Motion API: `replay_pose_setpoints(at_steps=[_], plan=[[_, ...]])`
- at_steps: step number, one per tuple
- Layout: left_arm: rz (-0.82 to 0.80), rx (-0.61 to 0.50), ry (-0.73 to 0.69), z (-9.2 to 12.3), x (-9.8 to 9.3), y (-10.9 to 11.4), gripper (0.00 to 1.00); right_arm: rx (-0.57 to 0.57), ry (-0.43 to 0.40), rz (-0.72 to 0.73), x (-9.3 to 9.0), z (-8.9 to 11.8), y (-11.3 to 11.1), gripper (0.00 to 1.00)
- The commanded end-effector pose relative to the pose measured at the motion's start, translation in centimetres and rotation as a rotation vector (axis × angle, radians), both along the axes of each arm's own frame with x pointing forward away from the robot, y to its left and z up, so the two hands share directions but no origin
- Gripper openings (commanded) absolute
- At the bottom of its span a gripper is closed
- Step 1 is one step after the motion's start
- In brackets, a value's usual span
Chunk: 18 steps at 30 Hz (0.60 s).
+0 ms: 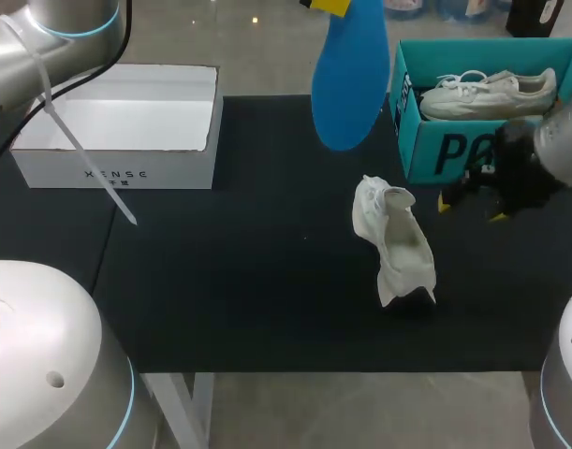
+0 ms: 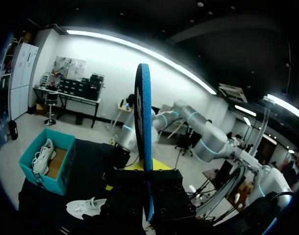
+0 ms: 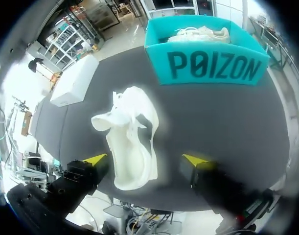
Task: Take the shoe out of the shoebox, open the shoe tongue, remove and reinsert the insole, then place the shoe into the shoebox
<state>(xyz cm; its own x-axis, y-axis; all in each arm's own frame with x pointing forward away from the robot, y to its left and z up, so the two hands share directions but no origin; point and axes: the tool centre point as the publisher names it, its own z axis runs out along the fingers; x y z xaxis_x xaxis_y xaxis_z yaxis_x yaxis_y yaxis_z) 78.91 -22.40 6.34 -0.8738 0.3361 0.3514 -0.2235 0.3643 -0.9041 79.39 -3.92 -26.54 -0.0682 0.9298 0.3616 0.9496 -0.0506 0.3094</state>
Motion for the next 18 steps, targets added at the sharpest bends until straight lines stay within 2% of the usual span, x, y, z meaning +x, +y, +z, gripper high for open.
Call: replay_pose_setpoints(at_steps=[1,9,16,18], plan=[[0.000,0.000,-0.001,0.0,0.0,-0.1,0.00,0.334,0.150,0.128,1.1,2.4,-1.4,1.00],[0.000,0.000,-0.001,0.0,0.0,-0.1,0.00,0.596,0.286,0.121,2.4,4.6,-1.2,1.00],[0.000,0.000,-0.001,0.0,0.0,-0.1,0.00,0.783,0.414,0.126,2.4,5.8,0.6,1.00],[0.000,0.000,-0.001,0.0,0.0,-0.1,0.00,0.830,0.428,0.124,2.6,5.9,1.0,1.00]])
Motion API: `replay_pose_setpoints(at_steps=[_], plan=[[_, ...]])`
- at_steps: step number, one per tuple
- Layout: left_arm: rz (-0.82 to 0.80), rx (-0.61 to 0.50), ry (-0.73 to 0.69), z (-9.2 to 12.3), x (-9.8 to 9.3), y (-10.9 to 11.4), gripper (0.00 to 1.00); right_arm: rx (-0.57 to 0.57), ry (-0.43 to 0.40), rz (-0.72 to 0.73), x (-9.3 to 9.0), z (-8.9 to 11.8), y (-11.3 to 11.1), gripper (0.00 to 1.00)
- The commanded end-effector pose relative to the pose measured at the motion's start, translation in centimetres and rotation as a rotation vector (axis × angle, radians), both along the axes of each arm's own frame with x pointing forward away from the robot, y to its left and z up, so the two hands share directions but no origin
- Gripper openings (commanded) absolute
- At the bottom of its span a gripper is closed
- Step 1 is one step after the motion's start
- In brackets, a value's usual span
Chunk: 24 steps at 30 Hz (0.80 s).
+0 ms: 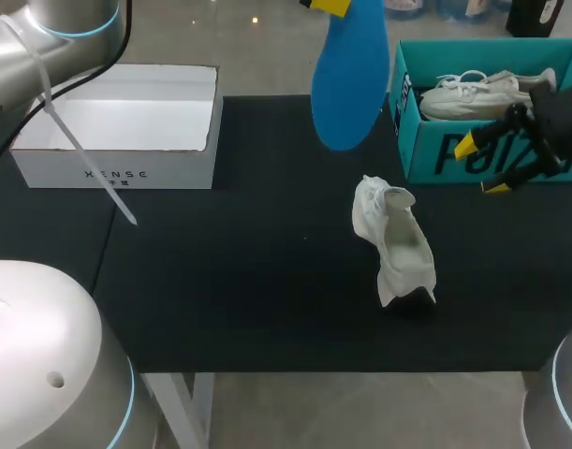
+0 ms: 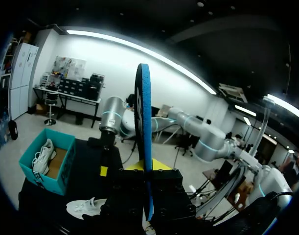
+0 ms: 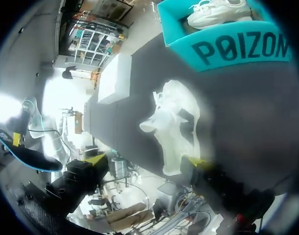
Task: Take the shoe out of the shoebox, open the shoe tongue, remove and reinsert the insole, then place the shoe into the shoebox
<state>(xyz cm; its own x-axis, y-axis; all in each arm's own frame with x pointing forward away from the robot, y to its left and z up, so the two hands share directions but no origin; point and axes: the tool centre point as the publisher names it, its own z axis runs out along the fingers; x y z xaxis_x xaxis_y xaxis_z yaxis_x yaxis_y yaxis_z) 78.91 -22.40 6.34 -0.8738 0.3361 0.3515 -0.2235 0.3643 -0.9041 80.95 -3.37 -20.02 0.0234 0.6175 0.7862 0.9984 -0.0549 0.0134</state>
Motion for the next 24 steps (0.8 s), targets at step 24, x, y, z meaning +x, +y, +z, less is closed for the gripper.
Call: replay_pose_setpoints(at_steps=[24], plan=[[0.000,0.000,-0.001,0.0,0.0,-0.1,0.00,0.594,0.227,-0.027,3.3,2.6,4.6,1.00]])
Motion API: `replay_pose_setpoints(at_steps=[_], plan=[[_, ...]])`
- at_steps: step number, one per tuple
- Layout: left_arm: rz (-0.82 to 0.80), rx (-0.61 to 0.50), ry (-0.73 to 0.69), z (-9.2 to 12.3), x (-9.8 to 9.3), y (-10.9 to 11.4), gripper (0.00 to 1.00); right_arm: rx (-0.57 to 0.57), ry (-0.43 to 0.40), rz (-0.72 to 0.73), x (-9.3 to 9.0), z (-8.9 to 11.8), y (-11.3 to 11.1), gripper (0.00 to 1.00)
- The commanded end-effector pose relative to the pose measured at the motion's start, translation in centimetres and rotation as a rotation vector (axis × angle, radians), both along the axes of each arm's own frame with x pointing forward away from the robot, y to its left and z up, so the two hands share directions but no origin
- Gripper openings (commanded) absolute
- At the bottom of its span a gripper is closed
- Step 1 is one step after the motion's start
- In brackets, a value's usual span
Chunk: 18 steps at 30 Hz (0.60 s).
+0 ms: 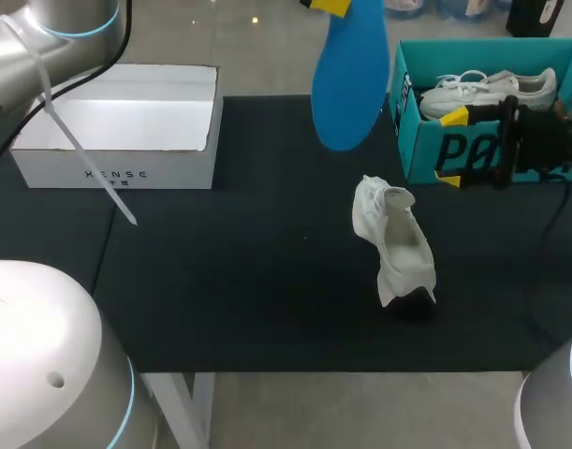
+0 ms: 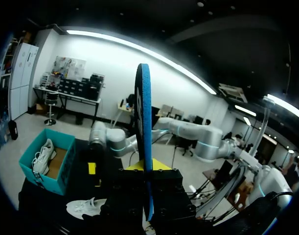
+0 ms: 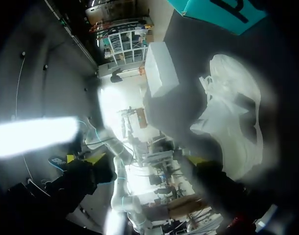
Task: Take the shoe out of the shoebox, open the shoe tongue, remove and reinsert the insole, then place the shoe into the shoebox
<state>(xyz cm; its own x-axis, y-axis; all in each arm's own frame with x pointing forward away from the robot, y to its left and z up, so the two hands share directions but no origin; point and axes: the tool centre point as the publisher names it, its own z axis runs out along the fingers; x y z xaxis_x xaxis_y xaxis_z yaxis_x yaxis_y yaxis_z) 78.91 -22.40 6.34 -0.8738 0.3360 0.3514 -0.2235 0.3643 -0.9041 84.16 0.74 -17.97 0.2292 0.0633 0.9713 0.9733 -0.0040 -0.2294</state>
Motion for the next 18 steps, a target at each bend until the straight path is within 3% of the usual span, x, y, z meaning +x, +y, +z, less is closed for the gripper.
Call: replay_pose_setpoints(at_steps=[1,13,18], plan=[[0.000,0.000,-0.001,0.0,0.0,-0.1,0.00,-0.015,0.013,-0.009,0.1,0.7,0.8,1.00],[0.000,0.000,-0.001,0.0,0.0,-0.1,0.00,0.026,0.057,0.013,-0.8,2.6,4.1,1.00],[0.000,0.000,-0.001,0.0,0.0,-0.1,0.00,0.059,0.058,0.024,-1.3,3.2,4.4,1.00]])
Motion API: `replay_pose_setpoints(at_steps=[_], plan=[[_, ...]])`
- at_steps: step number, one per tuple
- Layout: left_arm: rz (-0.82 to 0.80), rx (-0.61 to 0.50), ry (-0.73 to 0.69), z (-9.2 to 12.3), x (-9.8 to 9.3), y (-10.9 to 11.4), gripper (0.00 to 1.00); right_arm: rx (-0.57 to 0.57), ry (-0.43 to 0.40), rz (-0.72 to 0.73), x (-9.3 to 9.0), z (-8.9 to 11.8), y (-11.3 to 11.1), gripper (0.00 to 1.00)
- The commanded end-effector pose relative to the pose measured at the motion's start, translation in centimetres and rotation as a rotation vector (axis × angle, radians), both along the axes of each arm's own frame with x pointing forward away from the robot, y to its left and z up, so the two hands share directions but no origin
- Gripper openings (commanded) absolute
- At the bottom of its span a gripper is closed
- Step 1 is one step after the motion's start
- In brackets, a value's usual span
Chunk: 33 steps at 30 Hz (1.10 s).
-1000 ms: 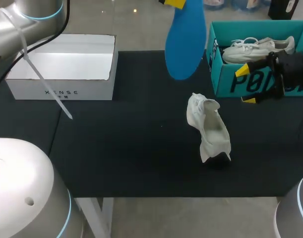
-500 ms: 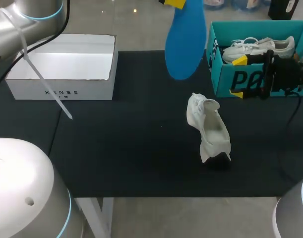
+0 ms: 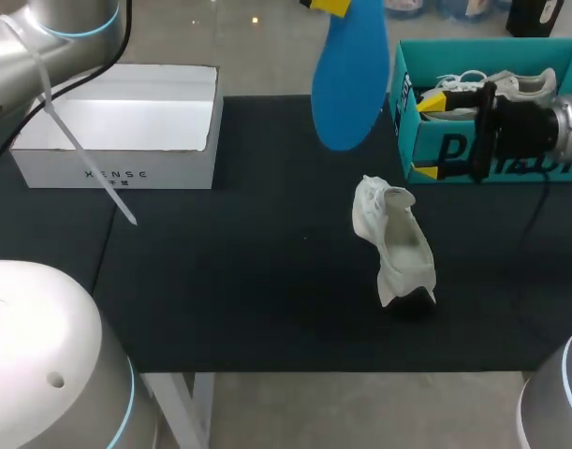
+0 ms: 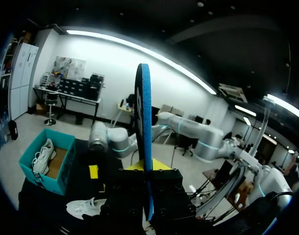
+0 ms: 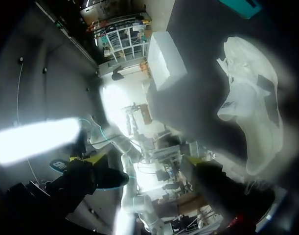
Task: Take the shoe out of the shoebox, open the shoe tongue, remove and reinsert the insole, then place the shoe into the shoebox
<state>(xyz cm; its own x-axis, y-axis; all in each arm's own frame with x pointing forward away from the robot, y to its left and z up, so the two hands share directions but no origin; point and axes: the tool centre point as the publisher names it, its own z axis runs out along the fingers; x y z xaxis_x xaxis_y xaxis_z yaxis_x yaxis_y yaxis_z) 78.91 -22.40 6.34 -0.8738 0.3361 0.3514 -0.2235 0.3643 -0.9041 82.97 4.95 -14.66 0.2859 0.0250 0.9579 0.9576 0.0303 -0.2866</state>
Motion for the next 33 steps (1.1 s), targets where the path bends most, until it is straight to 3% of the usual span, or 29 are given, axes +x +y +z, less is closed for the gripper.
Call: replay_pose_setpoints(at_steps=[1,33], plan=[[0.000,0.000,-0.001,-0.03,0.00,-0.05,0.00,0.027,-0.002,0.007,-0.09,-0.02,0.22,1.00],[0.000,0.000,-0.001,-0.03,0.00,-0.05,0.00,0.052,-0.007,0.024,-0.25,0.49,0.20,1.00]])
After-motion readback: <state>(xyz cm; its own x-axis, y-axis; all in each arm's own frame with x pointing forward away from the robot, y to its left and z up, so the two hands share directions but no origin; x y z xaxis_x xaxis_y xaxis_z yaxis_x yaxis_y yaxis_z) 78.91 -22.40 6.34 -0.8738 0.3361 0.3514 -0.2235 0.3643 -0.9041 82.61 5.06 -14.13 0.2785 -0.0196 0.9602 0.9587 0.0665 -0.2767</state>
